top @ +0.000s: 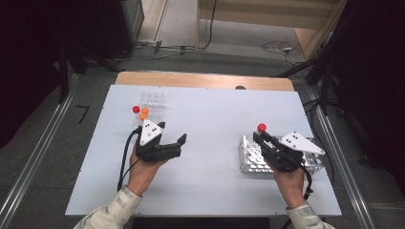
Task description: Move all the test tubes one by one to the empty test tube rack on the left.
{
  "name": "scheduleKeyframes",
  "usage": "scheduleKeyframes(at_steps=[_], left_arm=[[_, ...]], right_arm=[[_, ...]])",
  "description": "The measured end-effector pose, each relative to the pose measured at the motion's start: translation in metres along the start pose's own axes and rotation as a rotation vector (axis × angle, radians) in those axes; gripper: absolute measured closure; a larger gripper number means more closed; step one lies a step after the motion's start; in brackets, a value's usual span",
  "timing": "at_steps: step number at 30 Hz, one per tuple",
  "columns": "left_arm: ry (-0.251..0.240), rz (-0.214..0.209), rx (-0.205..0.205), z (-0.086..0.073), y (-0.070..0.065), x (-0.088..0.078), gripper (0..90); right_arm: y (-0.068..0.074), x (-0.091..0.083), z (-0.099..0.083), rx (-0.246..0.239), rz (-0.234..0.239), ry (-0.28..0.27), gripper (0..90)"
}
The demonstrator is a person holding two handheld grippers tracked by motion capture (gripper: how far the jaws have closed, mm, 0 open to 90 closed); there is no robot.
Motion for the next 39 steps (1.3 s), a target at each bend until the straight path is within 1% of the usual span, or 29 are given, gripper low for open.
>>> scheduleKeyframes(at_steps=[6, 10, 17, 21, 25, 28, 32, 35, 36, 39], left_arm=[[-0.001, -0.011, -0.012, 0.001, -0.002, 0.000, 15.6], [-0.012, -0.025, -0.009, 0.004, -0.006, -0.004, 15.6], [-0.023, -0.055, -0.003, 0.006, -0.016, -0.007, 16.4], [-0.032, -0.071, 0.004, 0.008, -0.021, -0.009, 17.3], [-0.037, -0.090, 0.012, 0.009, -0.028, -0.010, 18.6], [-0.040, -0.106, 0.026, 0.009, -0.033, -0.011, 19.6], [-0.044, -0.138, 0.034, 0.009, -0.040, -0.011, 24.2], [-0.043, -0.169, 0.052, 0.008, -0.048, -0.011, 27.6], [-0.042, -0.180, 0.059, 0.007, -0.050, -0.011, 29.5], [-0.035, -0.206, 0.080, 0.005, -0.057, -0.010, 35.7]], right_arm=[[0.011, -0.002, 0.006, -0.014, 0.034, -0.015, 71.2], [0.028, 0.002, 0.008, -0.027, 0.076, -0.010, 71.2], [0.062, 0.019, 0.004, -0.065, 0.154, 0.019, 71.2], [0.077, 0.030, 0.000, -0.069, 0.195, 0.037, 71.2], [0.090, 0.040, -0.004, -0.079, 0.221, 0.060, 71.2], [0.097, 0.048, -0.008, -0.090, 0.232, 0.075, 71.2], [0.106, 0.058, -0.012, -0.100, 0.256, 0.095, 71.2], [0.114, 0.066, -0.016, -0.104, 0.266, 0.116, 71.2], [0.116, 0.068, -0.017, -0.112, 0.271, 0.119, 71.2], [0.124, 0.072, -0.019, -0.115, 0.286, 0.131, 71.2]])
Point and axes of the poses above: each handheld gripper's, and its own axes: x roughly forward along the jaws, z roughly out of its top, y roughly to its left, the point moved 8 cm from there along x, roughly forward along the jaws, and after that the axes turned 3 degrees about y, right-handed, at the moved point
